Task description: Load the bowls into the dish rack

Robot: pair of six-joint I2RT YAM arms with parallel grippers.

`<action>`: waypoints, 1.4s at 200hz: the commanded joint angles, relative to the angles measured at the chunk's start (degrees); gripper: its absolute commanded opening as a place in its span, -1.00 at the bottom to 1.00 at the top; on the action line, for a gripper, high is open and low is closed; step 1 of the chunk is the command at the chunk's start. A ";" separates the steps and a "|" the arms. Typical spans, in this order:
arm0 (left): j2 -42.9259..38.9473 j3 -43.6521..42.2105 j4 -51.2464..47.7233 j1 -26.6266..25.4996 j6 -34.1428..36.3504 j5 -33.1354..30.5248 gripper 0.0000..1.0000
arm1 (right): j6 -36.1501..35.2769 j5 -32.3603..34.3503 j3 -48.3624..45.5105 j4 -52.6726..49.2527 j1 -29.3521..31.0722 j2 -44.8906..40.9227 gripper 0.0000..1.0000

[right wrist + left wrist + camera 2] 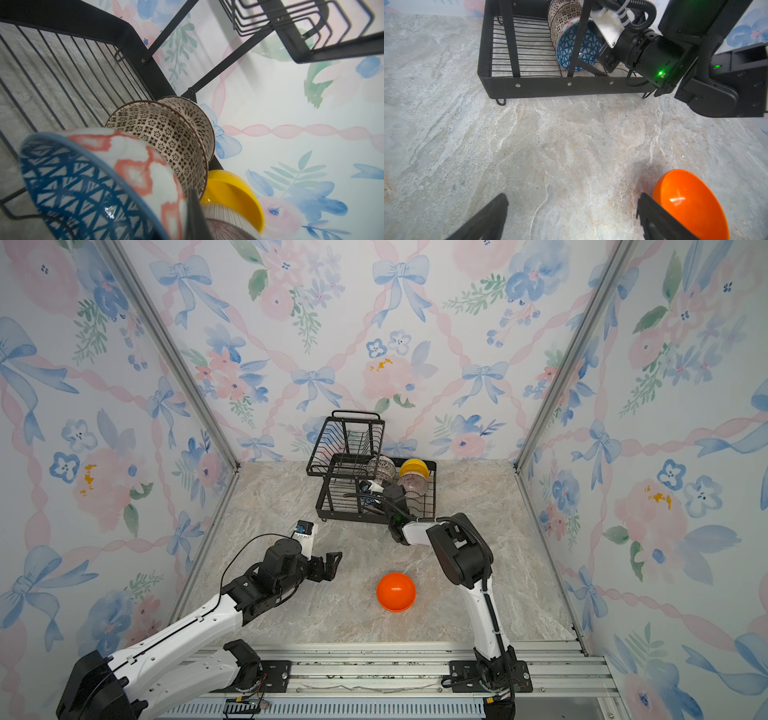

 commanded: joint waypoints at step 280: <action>-2.79 -0.97 -1.67 0.40 -0.77 -0.43 0.96 | 2.03 -9.23 -3.59 -20.05 -0.70 -4.43 -0.81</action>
